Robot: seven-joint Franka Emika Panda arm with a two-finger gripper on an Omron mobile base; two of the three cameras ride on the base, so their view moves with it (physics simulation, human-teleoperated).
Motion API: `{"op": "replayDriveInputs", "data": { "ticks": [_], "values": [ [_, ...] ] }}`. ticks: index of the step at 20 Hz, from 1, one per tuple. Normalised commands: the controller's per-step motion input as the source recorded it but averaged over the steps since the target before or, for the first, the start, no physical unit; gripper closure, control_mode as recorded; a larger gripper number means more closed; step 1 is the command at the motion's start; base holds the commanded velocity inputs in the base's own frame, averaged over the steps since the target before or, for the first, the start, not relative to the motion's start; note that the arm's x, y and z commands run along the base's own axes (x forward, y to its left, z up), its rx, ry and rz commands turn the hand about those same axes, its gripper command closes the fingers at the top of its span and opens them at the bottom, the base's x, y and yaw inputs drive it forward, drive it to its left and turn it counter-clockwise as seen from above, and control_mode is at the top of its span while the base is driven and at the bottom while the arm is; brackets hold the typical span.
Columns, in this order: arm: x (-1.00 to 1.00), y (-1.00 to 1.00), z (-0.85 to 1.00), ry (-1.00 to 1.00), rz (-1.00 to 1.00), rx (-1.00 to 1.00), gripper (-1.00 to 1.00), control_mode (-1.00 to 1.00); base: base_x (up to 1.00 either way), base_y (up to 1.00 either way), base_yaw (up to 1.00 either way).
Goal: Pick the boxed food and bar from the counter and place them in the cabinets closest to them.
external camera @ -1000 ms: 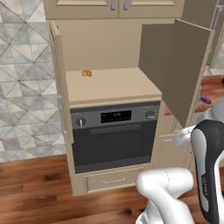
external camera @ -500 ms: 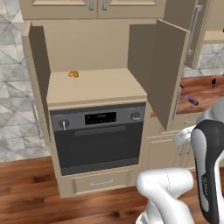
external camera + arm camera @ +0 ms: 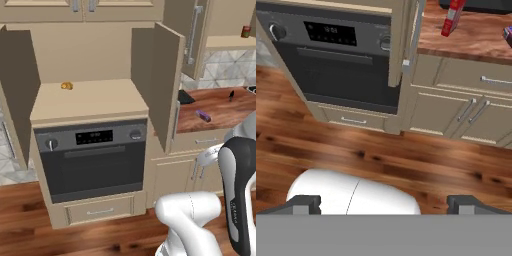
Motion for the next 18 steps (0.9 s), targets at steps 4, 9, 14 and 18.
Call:
{"op": "replayDriveInputs", "data": {
  "ticks": [4, 9, 14, 18],
  "values": [
    [0.0, 0.0, 0.0, 0.0, 0.0, 0.0, -1.0, 1.0, 0.0, -0.55, 0.0],
    [0.0, 0.0, 0.0, 0.0, 0.0, 0.0, -1.0, 1.0, 0.02, -0.55, 0.0],
    [0.0, 0.0, 0.0, 0.0, 0.0, 0.0, -1.0, 1.0, 0.05, -0.56, 0.0],
    [0.0, 0.0, 0.0, 0.0, 0.0, 0.0, -1.0, 1.0, 0.07, -0.57, 0.0]
  ]
}}
